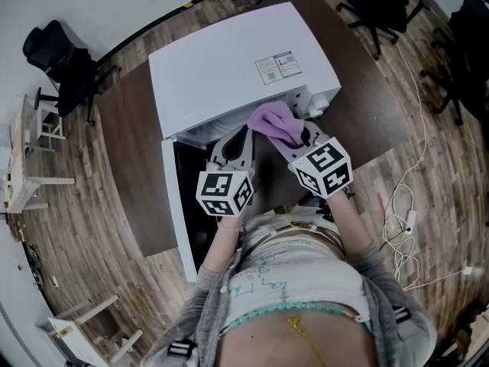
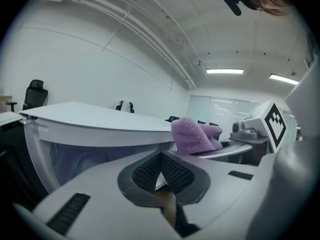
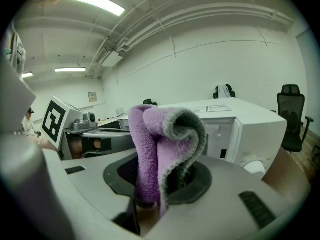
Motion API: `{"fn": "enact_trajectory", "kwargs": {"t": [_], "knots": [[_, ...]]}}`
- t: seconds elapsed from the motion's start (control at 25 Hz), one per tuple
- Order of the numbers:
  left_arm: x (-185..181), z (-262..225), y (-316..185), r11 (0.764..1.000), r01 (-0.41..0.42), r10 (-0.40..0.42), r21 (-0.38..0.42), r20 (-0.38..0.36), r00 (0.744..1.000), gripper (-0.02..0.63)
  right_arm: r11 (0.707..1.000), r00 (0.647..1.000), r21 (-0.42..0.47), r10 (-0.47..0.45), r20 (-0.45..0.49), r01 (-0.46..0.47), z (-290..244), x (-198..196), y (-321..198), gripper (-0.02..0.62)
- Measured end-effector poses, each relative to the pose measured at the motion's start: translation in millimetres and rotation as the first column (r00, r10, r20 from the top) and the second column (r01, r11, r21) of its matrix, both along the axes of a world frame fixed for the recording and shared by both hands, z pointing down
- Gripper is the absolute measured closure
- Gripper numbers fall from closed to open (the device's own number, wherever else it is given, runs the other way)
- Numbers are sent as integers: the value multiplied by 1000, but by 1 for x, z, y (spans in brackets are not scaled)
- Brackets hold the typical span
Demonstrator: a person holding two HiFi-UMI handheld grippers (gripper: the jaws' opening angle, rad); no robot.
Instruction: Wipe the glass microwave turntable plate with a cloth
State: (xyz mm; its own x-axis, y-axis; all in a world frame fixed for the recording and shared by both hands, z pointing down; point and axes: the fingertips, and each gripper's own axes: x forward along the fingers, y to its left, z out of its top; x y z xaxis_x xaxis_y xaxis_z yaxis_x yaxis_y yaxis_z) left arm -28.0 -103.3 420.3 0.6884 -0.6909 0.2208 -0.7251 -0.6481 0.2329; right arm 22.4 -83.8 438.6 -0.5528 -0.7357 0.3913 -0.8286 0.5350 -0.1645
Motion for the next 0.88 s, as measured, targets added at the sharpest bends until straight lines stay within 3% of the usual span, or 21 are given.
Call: {"fn": "enact_trajectory", "kwargs": {"t": [0.56, 0.88], "knots": [[-10, -10, 8, 1000, 7, -7, -5, -37, 999, 594, 999, 999, 28, -41, -23, 42, -10, -15, 5, 474], [-7, -7, 11, 1000, -4, 4, -1, -21, 1000, 595, 999, 999, 24, -34, -18, 35, -9, -13, 8, 474]]}}
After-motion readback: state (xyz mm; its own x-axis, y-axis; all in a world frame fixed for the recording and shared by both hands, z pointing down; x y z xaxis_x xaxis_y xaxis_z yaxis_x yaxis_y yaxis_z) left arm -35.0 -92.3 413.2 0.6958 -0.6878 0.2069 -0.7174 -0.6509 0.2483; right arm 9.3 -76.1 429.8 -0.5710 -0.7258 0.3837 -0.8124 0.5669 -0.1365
